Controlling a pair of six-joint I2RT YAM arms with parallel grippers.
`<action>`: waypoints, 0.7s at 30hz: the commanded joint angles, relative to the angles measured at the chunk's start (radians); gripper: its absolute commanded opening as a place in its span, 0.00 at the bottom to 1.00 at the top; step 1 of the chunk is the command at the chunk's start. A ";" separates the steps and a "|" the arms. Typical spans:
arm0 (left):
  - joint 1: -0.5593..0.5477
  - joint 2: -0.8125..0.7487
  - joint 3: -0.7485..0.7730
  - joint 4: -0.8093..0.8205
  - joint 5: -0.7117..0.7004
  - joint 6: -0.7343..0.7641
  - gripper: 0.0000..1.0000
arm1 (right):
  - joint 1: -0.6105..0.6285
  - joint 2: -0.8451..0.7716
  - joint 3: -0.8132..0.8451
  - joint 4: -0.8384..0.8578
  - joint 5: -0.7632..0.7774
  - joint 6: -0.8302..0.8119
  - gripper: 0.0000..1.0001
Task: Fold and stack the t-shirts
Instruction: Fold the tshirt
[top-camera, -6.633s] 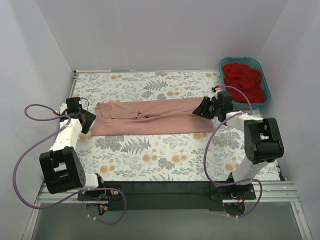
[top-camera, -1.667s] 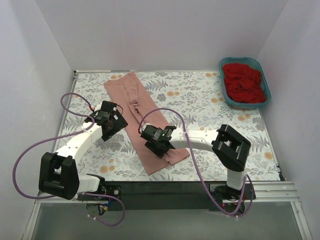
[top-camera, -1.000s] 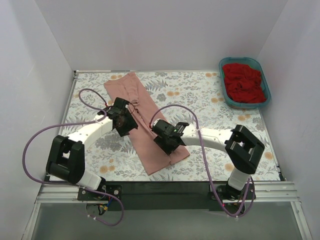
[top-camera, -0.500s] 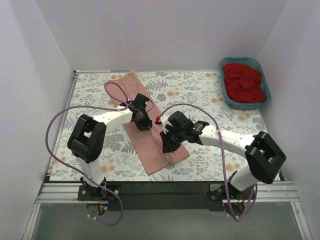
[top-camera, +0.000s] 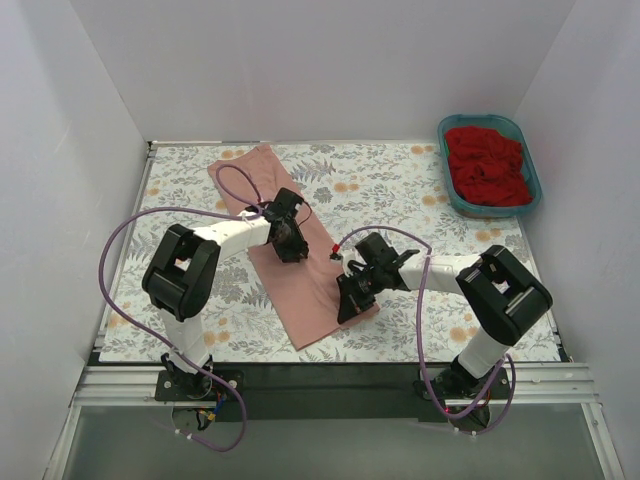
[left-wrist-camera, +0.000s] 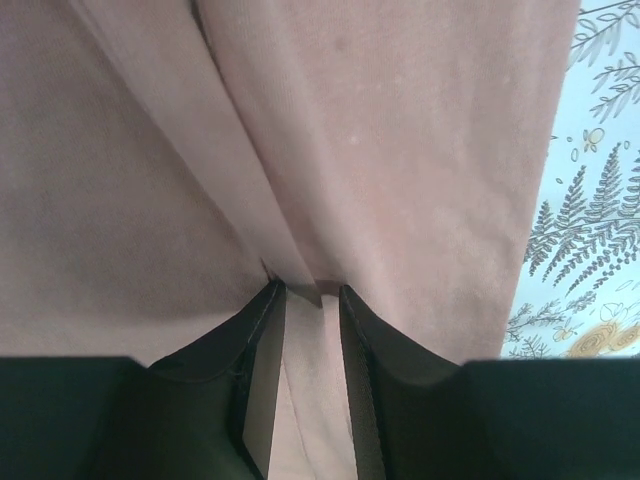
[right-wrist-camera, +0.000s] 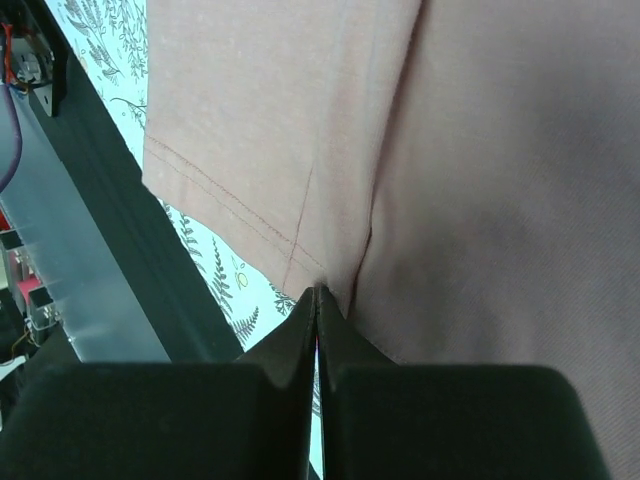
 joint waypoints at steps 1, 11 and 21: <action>-0.004 -0.013 0.046 -0.005 0.000 0.025 0.31 | 0.003 -0.003 -0.008 0.033 -0.043 0.007 0.01; 0.005 -0.120 0.245 -0.088 -0.289 0.092 0.48 | 0.004 -0.213 0.102 -0.155 0.168 -0.035 0.14; 0.158 0.029 0.331 -0.145 -0.349 0.036 0.45 | 0.004 -0.299 0.110 -0.225 0.340 -0.045 0.24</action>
